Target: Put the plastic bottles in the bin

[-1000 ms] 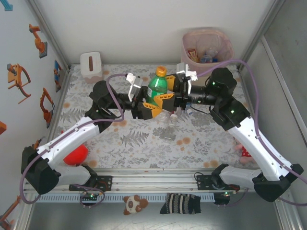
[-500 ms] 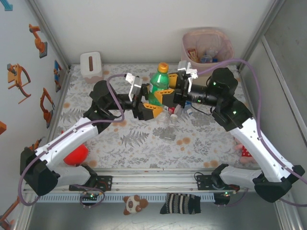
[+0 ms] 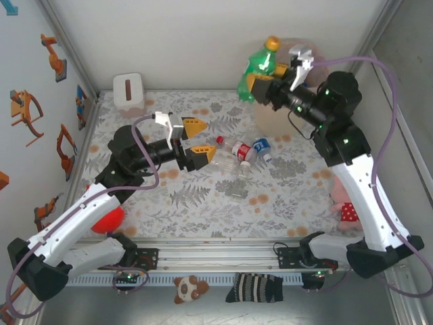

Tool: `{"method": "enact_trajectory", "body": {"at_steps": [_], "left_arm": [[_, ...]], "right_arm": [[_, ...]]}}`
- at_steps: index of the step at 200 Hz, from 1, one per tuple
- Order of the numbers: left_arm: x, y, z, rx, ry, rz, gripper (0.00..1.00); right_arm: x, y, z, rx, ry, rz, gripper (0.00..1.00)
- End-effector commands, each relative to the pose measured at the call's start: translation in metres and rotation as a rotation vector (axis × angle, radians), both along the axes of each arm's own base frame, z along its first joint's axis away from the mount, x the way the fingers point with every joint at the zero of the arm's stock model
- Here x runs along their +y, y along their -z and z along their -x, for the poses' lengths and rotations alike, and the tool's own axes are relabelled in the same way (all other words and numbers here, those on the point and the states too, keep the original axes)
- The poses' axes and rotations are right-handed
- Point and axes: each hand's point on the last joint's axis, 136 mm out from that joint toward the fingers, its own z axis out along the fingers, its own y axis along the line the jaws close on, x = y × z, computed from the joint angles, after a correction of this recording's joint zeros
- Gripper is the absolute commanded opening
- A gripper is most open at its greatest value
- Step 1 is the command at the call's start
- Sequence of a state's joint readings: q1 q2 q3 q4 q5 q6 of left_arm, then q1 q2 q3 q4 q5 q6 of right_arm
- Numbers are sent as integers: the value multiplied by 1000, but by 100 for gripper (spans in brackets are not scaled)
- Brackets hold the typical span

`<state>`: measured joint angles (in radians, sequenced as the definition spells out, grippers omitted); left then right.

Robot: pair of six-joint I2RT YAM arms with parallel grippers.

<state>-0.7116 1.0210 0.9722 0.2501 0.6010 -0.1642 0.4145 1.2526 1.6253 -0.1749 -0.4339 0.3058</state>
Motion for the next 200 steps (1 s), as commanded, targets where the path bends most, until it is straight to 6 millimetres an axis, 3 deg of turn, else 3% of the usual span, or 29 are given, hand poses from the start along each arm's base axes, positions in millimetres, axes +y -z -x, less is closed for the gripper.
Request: {"method": "enact_trajectory", "body": {"at_steps": [1, 53, 98, 153, 200], "left_arm": [[8, 4, -9, -4, -74, -11, 84], [15, 8, -13, 22, -125, -1, 85], [17, 14, -14, 36, -143, -8, 85], [22, 21, -15, 37, -168, -41, 85], [26, 26, -15, 45, -184, -51, 85]], "right_arm": [[-29, -13, -40, 57, 146, -100, 51], [-81, 1, -137, 184, 397, -258, 43], [-128, 43, -210, 312, 667, -419, 43], [-132, 108, -282, 525, 626, -721, 40], [-140, 164, -312, 698, 719, -835, 42]]}}
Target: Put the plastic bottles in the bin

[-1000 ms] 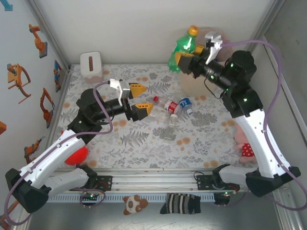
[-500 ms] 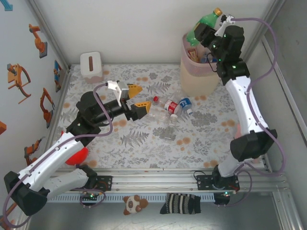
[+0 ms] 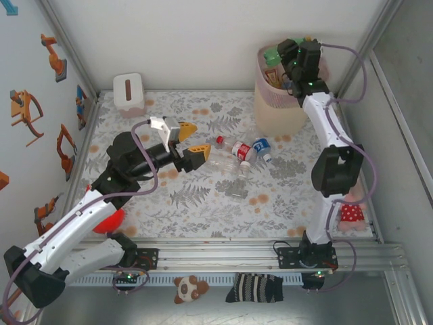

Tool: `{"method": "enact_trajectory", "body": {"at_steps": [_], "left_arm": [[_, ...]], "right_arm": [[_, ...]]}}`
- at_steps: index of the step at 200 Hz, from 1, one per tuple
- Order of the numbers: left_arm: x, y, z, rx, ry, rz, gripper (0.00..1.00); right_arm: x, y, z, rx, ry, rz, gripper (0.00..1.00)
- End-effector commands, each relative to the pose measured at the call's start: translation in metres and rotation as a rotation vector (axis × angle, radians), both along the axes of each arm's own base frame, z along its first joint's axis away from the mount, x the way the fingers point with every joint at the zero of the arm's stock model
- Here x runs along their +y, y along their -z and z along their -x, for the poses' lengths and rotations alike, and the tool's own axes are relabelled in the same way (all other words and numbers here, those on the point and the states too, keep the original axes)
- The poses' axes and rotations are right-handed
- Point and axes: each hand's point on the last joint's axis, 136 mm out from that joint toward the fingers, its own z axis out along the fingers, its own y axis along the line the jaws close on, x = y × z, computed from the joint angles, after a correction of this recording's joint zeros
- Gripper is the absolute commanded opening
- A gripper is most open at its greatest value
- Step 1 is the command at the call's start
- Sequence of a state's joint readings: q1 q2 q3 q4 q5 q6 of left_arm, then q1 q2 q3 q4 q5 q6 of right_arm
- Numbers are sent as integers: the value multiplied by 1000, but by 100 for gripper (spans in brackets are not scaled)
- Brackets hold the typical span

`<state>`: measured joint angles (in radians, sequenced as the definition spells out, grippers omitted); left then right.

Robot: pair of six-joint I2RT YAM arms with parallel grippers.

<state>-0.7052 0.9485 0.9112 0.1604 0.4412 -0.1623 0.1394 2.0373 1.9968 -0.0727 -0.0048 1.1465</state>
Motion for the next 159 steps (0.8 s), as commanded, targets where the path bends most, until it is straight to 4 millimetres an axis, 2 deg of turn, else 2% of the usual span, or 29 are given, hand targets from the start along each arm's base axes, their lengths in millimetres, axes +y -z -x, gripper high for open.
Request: {"method": "enact_trajectory", "body": {"at_steps": [1, 37, 78, 111, 159], "left_arm": [[5, 2, 1, -17, -16, -8, 85], [6, 4, 1, -17, -12, -11, 85], [9, 8, 2, -9, -19, -23, 85], [7, 4, 1, -14, -14, -1, 85], [2, 2, 0, -8, 7, 16, 85]], "right_arm": [[-13, -19, -3, -18, 85, -147, 42], [-20, 18, -16, 77, 124, -187, 46], [-20, 36, -22, 135, 116, -226, 53], [-25, 30, -14, 176, 138, -230, 72], [-33, -2, 11, 172, 156, -221, 75]]}}
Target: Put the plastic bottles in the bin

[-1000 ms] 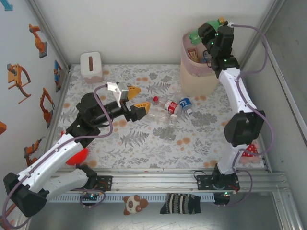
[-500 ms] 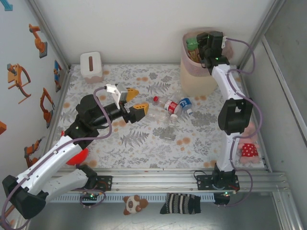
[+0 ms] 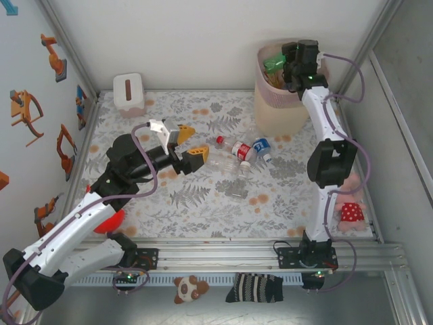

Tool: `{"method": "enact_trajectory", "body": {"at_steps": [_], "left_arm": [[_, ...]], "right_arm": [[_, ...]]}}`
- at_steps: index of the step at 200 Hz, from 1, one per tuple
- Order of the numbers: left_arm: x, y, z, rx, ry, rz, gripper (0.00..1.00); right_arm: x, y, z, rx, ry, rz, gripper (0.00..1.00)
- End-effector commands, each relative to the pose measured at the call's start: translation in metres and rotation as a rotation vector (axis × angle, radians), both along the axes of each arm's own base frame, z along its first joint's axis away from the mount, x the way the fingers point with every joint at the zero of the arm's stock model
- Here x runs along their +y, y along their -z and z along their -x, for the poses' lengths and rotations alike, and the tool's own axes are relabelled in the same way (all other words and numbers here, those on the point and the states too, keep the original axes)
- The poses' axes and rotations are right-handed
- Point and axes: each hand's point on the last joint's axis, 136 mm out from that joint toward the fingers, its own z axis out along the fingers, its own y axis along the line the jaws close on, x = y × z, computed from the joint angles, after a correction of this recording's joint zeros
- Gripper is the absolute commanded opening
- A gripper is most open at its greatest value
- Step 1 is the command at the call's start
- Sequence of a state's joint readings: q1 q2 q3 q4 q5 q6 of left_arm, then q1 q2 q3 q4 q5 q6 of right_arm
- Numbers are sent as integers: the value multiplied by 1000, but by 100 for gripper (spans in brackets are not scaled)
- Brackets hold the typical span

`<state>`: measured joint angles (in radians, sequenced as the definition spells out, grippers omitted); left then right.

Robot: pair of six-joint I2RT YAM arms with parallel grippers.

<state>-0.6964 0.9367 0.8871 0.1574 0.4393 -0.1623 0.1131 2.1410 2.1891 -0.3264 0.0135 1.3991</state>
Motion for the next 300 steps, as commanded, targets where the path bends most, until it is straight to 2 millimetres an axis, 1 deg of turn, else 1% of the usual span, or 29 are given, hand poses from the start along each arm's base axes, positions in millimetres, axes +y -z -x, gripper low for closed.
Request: {"method": "enact_trajectory", "body": {"at_steps": [1, 41, 70, 98, 123, 147, 159, 170, 192, 216, 233, 239, 255, 279, 287, 300], "left_arm": [[-1, -6, 1, -20, 18, 26, 85], [0, -7, 2, -22, 18, 27, 85], [2, -6, 1, -10, 5, 29, 85], [5, 0, -4, 18, -36, 23, 84], [8, 9, -12, 51, -81, 2, 84], [12, 18, -23, 104, -144, -27, 84], [13, 26, -30, 146, -175, -47, 83], [12, 34, -34, 180, -189, -75, 83], [10, 51, -43, 243, -217, -146, 83], [15, 77, -63, 325, -318, -241, 82], [19, 94, -80, 406, -411, -269, 82], [20, 100, -86, 447, -446, -261, 83], [21, 114, -102, 554, -535, -204, 88], [29, 141, -127, 776, -735, -119, 84], [32, 149, -132, 846, -793, -113, 83], [36, 167, -138, 965, -867, -100, 83]], "right_arm": [[-14, -34, 21, -17, 44, -1, 75], [-20, -61, 44, -47, 49, 23, 76], [-21, -75, 55, -70, 32, 49, 76], [-13, -86, 64, -98, -39, 107, 76], [-3, -98, 78, -140, -153, 259, 75], [5, -99, 95, -146, -245, 356, 73], [5, -96, 104, -131, -270, 397, 73], [5, -99, 115, -135, -282, 422, 72], [1, -97, 135, -122, -293, 475, 72], [-5, -97, 158, -101, -292, 522, 72], [-11, -95, 172, -90, -282, 554, 72], [-13, -95, 177, -87, -274, 564, 72], [-20, -94, 189, -77, -247, 584, 73], [-29, -95, 205, -73, -207, 602, 73], [-31, -95, 210, -72, -202, 606, 73], [-33, -95, 216, -69, -197, 615, 73]]}}
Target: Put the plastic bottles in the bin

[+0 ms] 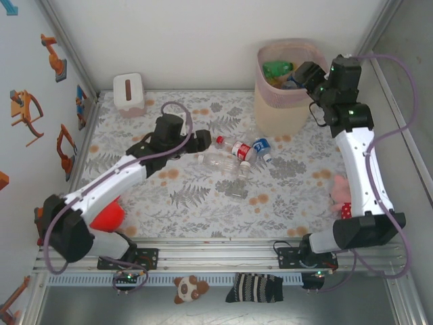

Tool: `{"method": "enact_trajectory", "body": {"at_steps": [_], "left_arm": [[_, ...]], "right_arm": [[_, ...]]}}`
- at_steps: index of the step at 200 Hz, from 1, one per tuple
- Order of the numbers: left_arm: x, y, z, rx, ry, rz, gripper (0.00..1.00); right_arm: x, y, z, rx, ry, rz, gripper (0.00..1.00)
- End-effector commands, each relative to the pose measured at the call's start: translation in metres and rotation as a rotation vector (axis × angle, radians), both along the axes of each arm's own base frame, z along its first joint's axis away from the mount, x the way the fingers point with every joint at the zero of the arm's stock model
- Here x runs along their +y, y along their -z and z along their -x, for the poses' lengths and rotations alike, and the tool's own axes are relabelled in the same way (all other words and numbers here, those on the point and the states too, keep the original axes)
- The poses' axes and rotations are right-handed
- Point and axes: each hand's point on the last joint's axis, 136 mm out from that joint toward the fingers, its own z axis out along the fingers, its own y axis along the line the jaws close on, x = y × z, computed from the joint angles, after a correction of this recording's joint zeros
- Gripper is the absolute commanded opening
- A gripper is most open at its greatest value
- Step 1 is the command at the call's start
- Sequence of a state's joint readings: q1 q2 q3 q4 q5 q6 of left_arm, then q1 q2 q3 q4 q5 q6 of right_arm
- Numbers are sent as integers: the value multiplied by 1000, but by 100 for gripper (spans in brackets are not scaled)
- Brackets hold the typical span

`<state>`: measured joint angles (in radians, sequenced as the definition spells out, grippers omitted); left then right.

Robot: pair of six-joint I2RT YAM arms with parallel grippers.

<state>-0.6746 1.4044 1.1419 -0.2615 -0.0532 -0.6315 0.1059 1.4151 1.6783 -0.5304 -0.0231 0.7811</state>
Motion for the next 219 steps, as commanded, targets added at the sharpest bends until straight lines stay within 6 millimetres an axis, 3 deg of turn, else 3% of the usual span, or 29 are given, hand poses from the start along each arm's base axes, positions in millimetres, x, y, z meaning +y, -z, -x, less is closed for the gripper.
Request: {"method": "enact_trajectory", "body": {"at_steps": [1, 56, 107, 154, 189, 219], "left_arm": [[20, 17, -14, 189, -289, 78, 83], [33, 87, -35, 515, -596, 350, 74], [23, 137, -42, 737, -720, 508, 71], [0, 163, -40, 879, -745, 624, 69], [1, 182, -24, 952, -811, 590, 69], [-8, 187, -26, 973, -799, 616, 68]], "right_arm": [[-14, -4, 15, -14, 46, 52, 73], [-35, -13, 48, -60, 136, 100, 73], [-52, -23, 75, -95, 212, 154, 72], [-59, -28, 89, -111, 243, 165, 72], [-62, -33, 96, -126, 259, 165, 71], [-62, -35, 98, -132, 258, 163, 71]]}}
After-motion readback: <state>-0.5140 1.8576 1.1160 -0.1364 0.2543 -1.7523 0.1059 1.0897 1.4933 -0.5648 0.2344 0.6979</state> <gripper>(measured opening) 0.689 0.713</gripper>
